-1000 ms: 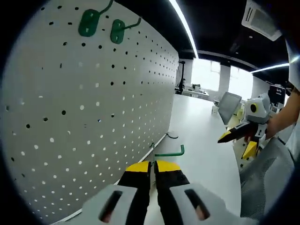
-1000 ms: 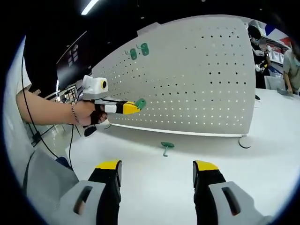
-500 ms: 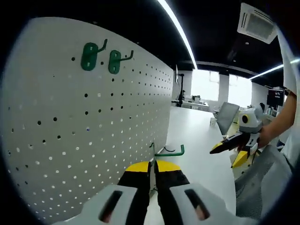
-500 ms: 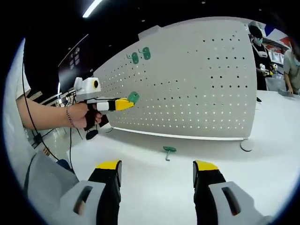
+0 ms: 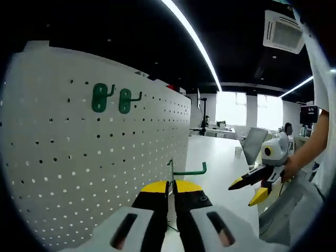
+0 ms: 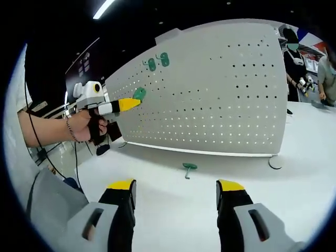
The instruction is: Insert the hook assembly into the mounting plate slot until the hook locks in place.
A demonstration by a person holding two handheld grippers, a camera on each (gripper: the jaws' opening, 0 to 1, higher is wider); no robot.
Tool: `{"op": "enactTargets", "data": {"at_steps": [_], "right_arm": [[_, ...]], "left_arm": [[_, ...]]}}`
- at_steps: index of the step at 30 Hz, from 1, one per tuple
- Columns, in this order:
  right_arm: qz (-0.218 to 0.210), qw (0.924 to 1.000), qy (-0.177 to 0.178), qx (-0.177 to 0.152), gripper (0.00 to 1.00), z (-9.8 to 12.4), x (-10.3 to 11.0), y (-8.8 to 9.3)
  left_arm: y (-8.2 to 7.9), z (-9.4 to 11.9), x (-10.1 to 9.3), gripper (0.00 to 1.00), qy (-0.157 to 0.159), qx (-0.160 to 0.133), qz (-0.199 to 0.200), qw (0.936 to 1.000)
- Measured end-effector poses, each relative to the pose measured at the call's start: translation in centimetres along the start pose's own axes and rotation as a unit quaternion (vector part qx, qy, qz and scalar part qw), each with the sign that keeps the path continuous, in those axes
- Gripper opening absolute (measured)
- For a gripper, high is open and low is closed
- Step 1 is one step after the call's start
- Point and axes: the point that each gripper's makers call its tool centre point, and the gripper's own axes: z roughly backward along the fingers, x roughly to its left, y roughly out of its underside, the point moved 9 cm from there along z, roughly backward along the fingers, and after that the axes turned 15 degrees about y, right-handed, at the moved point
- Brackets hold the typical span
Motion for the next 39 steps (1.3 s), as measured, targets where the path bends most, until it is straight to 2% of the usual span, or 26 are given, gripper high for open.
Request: {"op": "enactTargets", "data": {"at_steps": [10, 14, 25, 29, 34, 39], "right_arm": [[0.002, 1.0000, -0.002, 0.000, 0.60, 0.0, 0.1, -0.1], [0.001, 1.0000, -0.003, -0.001, 0.60, 0.0, 0.1, -0.2], [0.000, 1.0000, -0.005, -0.006, 0.60, 0.1, 0.4, -0.4], [-0.009, 0.9988, -0.015, -0.046, 0.59, 0.5, 0.7, -1.4], [-0.024, 0.9913, -0.038, -0.124, 0.59, 1.3, 1.3, -3.3], [-0.028, 0.9870, -0.049, -0.150, 0.57, 1.6, 1.5, -4.1]], "left_arm": [[-0.8, 0.4, -0.8, 0.03, -0.011, -0.031, 0.005, 0.9994], [-1.2, 0.3, -1.4, 0.03, -0.009, -0.036, 0.000, 0.9993], [-1.1, 0.6, -1.1, 0.03, -0.016, -0.040, 0.007, 0.9991], [-0.8, 0.6, -1.0, 0.03, -0.016, -0.036, 0.010, 0.9992], [-0.6, 0.7, -1.0, 0.03, -0.019, -0.036, 0.013, 0.9991], [-0.5, 0.8, -1.0, 0.03, -0.020, -0.036, 0.015, 0.9991]]}}
